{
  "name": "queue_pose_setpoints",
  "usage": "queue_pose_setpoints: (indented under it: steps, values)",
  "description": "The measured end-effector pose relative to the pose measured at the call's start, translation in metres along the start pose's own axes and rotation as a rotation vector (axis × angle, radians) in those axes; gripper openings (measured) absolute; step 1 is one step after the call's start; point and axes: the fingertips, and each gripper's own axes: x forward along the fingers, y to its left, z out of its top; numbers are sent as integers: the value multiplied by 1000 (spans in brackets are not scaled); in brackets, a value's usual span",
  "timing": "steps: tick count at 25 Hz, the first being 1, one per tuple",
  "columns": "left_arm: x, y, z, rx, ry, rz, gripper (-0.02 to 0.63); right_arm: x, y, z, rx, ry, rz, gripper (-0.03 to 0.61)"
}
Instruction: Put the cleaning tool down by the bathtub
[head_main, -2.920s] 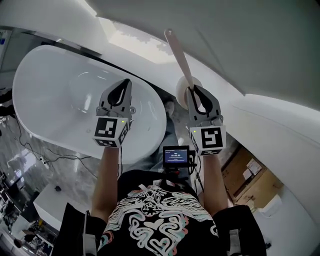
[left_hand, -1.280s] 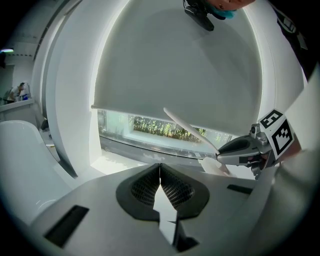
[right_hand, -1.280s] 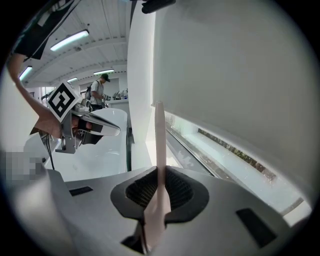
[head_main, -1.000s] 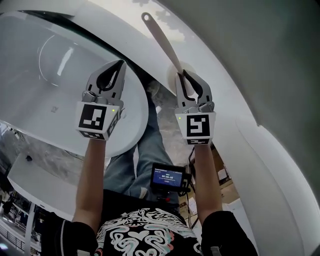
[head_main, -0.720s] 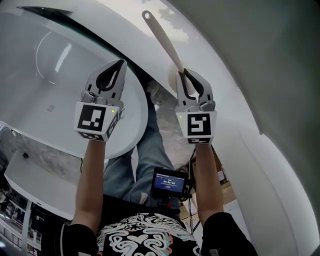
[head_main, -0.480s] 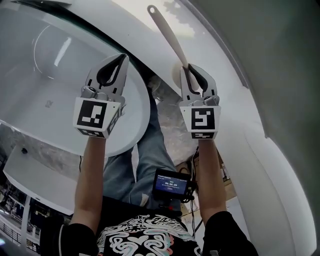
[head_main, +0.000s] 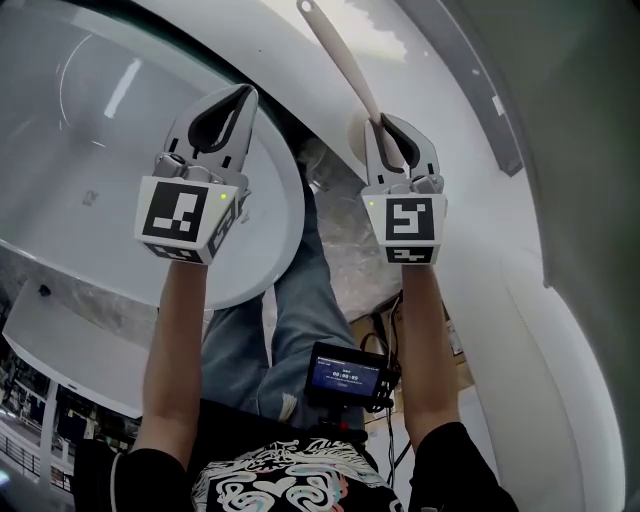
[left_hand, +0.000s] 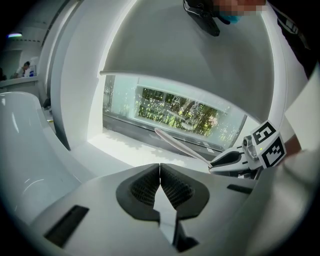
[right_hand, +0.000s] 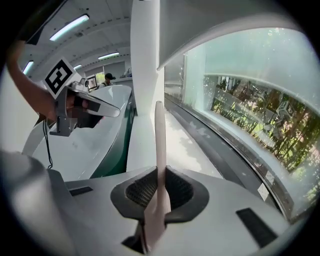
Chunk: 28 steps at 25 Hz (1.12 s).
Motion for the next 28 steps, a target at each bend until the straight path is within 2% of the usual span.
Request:
queue_pose_setpoints:
  steps: [6,16,22,28]
  values:
    - [6,-1,-13,-4,29,-6,17,12,1,-17,-30,46,14,64]
    - [17,-3,-20,-20,44,-1,17,31,-2,-48,-183,149,28,64]
    - [17,-4,-19,-25,44,-3,17,44,2,-56,-200,206,27,64]
    - [17,-6,-30,-15,76,-6,17,49,5,-58,-196,215,31,64]
